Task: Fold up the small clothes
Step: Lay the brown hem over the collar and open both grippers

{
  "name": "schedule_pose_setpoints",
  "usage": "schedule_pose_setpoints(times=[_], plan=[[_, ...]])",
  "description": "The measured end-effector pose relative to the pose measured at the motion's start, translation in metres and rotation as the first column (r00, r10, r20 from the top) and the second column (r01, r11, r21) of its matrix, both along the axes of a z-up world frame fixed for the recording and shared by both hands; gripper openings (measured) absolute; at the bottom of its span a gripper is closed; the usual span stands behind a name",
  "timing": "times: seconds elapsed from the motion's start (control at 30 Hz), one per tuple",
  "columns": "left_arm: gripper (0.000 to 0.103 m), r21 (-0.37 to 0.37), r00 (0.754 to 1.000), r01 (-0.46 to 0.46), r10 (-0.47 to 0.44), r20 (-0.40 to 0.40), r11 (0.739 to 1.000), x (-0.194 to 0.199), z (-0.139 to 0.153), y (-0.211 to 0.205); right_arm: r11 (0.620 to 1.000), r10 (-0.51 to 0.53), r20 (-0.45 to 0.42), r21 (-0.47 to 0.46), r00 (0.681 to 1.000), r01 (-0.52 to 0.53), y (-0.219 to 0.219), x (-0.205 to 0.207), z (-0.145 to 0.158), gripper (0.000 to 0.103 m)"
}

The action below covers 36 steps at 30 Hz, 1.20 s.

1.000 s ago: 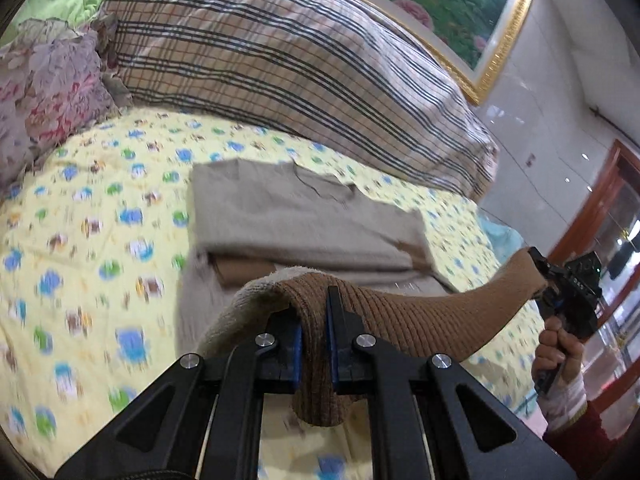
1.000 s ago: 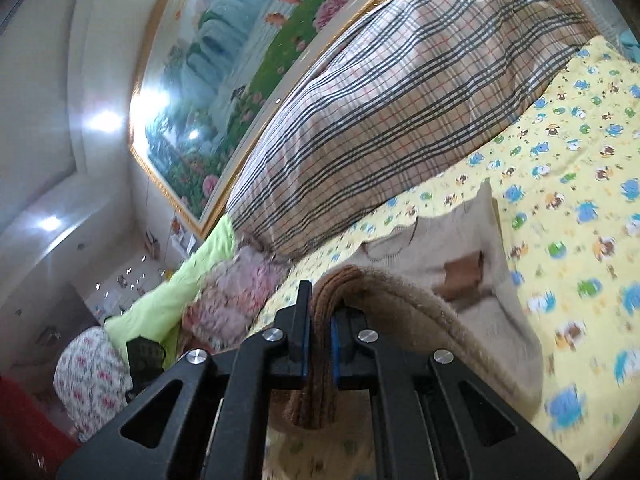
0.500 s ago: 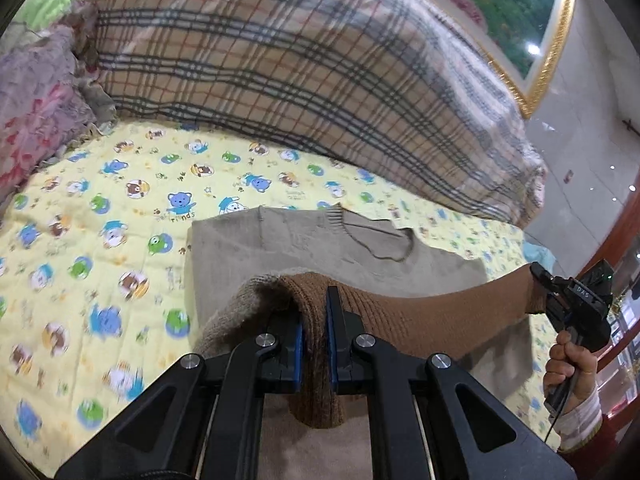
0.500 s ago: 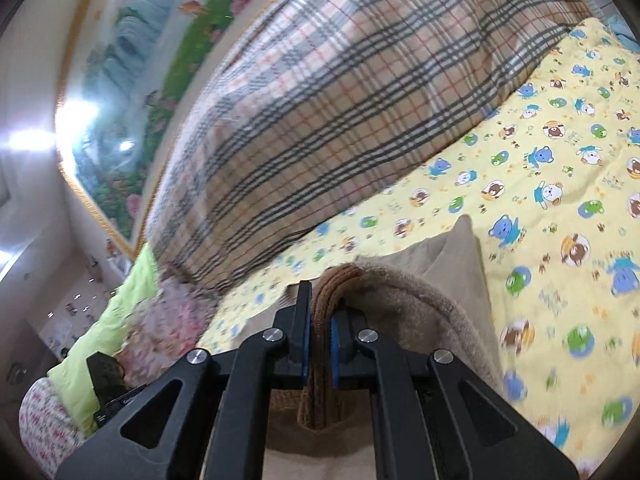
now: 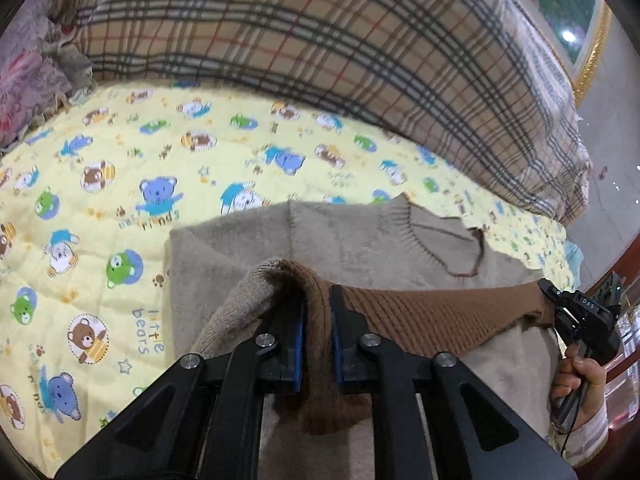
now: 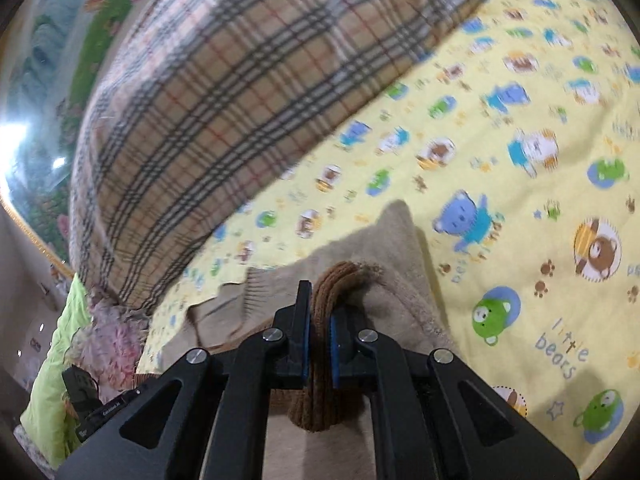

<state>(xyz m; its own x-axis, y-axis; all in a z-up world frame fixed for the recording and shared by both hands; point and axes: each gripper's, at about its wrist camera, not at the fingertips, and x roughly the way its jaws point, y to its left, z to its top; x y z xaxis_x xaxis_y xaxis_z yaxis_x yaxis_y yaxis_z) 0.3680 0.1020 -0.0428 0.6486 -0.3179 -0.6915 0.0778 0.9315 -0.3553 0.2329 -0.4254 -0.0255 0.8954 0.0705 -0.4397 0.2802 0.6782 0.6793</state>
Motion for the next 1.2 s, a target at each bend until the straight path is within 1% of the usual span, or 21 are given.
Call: schedule_pose_setpoints(times=[0.07, 0.13, 0.17, 0.2, 0.23, 0.27, 0.3, 0.33, 0.43, 0.5, 0.53, 0.63, 0.7, 0.73, 0.8, 0.87, 0.93, 1.0, 1.03, 1.1, 1.2], plan=[[0.014, -0.034, 1.0, 0.007, -0.007, -0.002, 0.999, -0.001, 0.001, 0.005, 1.0, -0.005, -0.009, 0.028, 1.0, 0.005, -0.004, 0.001, -0.005, 0.01], [0.019, -0.066, 1.0, 0.013, -0.013, 0.008, 0.998, -0.005, 0.006, 0.01, 0.999, -0.009, -0.008, 0.037, 1.0, 0.01, -0.006, -0.001, -0.004, 0.013], [0.028, -0.077, 1.0, 0.014, -0.012, 0.021, 0.997, -0.01, 0.012, 0.013, 0.999, -0.019, -0.002, 0.037, 1.0, 0.019, -0.007, -0.004, -0.001, 0.02], [0.044, -0.081, 0.999, 0.009, -0.006, 0.041, 0.997, -0.015, 0.018, 0.016, 0.999, -0.024, 0.008, 0.035, 1.0, 0.024, -0.007, -0.006, 0.002, 0.031], [0.063, -0.074, 0.997, -0.008, 0.014, 0.071, 0.997, -0.022, 0.026, 0.02, 0.999, -0.036, 0.024, 0.026, 0.999, 0.035, -0.008, -0.011, 0.008, 0.037], [0.068, -0.064, 0.994, -0.033, 0.039, 0.103, 0.997, -0.029, 0.034, 0.024, 0.999, -0.049, 0.033, 0.015, 0.998, 0.048, -0.007, -0.015, 0.012, 0.047], [0.069, -0.056, 0.99, -0.053, 0.059, 0.125, 0.997, -0.035, 0.041, 0.028, 0.998, -0.068, 0.049, -0.004, 0.996, 0.068, -0.007, -0.021, 0.02, 0.05], [0.069, -0.055, 0.99, -0.056, 0.063, 0.124, 0.997, -0.038, 0.046, 0.03, 0.997, -0.073, 0.061, -0.015, 0.995, 0.074, -0.006, -0.024, 0.026, 0.05], [0.069, -0.09, 0.993, -0.014, 0.024, 0.111, 0.996, -0.054, 0.054, 0.026, 0.998, -0.022, 0.075, -0.052, 0.997, 0.026, 0.005, -0.033, 0.04, 0.05], [0.069, -0.075, 0.994, 0.05, -0.042, 0.105, 0.996, -0.068, 0.055, 0.01, 0.991, 0.06, 0.058, -0.122, 0.997, -0.053, 0.026, -0.035, 0.048, 0.05], [0.069, -0.052, 0.991, 0.101, -0.096, 0.098, 0.994, -0.079, 0.053, -0.006, 0.983, 0.104, 0.043, -0.158, 0.994, -0.096, 0.038, -0.035, 0.049, 0.05], [0.069, -0.016, 0.974, 0.218, -0.216, 0.062, 0.976, -0.097, 0.041, -0.043, 0.948, 0.233, -0.001, -0.222, 0.972, -0.228, 0.072, -0.036, 0.047, 0.05], [0.069, -0.009, 0.959, 0.283, -0.283, 0.032, 0.959, -0.103, 0.031, -0.066, 0.907, 0.349, -0.044, -0.234, 0.936, -0.349, 0.096, -0.03, 0.042, 0.05], [0.069, 0.0, 0.952, 0.304, -0.304, 0.016, 0.953, -0.104, 0.026, -0.076, 0.882, 0.408, -0.066, -0.231, 0.911, -0.411, 0.106, -0.027, 0.039, 0.05], [0.069, 0.018, 0.943, 0.331, -0.331, -0.009, 0.943, -0.101, 0.018, -0.089, 0.816, 0.527, -0.098, -0.218, 0.844, -0.535, 0.126, -0.018, 0.03, 0.05], [0.069, 0.047, 0.942, 0.336, -0.336, -0.015, 0.941, -0.093, 0.013, -0.096, 0.767, 0.593, -0.134, -0.206, 0.794, -0.607, 0.138, -0.008, 0.022, 0.05], [0.069, 0.058, 0.947, 0.321, -0.32, -0.022, 0.945, -0.078, 0.006, -0.095, 0.742, 0.614, -0.185, -0.198, 0.767, -0.641, 0.143, 0.007, 0.013, 0.05], [0.069, 0.067, 0.953, 0.299, -0.295, -0.062, 0.952, -0.054, -0.002, -0.093, 0.744, 0.595, -0.246, -0.192, 0.765, -0.64, 0.141, 0.026, 0.002, 0.05], [0.069, 0.091, 0.955, 0.293, -0.287, -0.076, 0.952, -0.04, -0.004, -0.094, 0.75, 0.585, -0.252, -0.195, 0.771, -0.632, 0.138, 0.033, -0.001, 0.05], [0.068, 0.155, 0.967, 0.252, -0.243, -0.073, 0.955, -0.021, -0.006, -0.091, 0.777, 0.539, -0.247, -0.223, 0.805, -0.589, 0.127, 0.048, 0.002, 0.05], [0.068, 0.152, 0.978, 0.208, -0.201, -0.06, 0.966, 0.005, -0.004, -0.076, 0.83, 0.41, -0.289, -0.274, 0.865, -0.485, 0.104, 0.063, 0.005, 0.05]])
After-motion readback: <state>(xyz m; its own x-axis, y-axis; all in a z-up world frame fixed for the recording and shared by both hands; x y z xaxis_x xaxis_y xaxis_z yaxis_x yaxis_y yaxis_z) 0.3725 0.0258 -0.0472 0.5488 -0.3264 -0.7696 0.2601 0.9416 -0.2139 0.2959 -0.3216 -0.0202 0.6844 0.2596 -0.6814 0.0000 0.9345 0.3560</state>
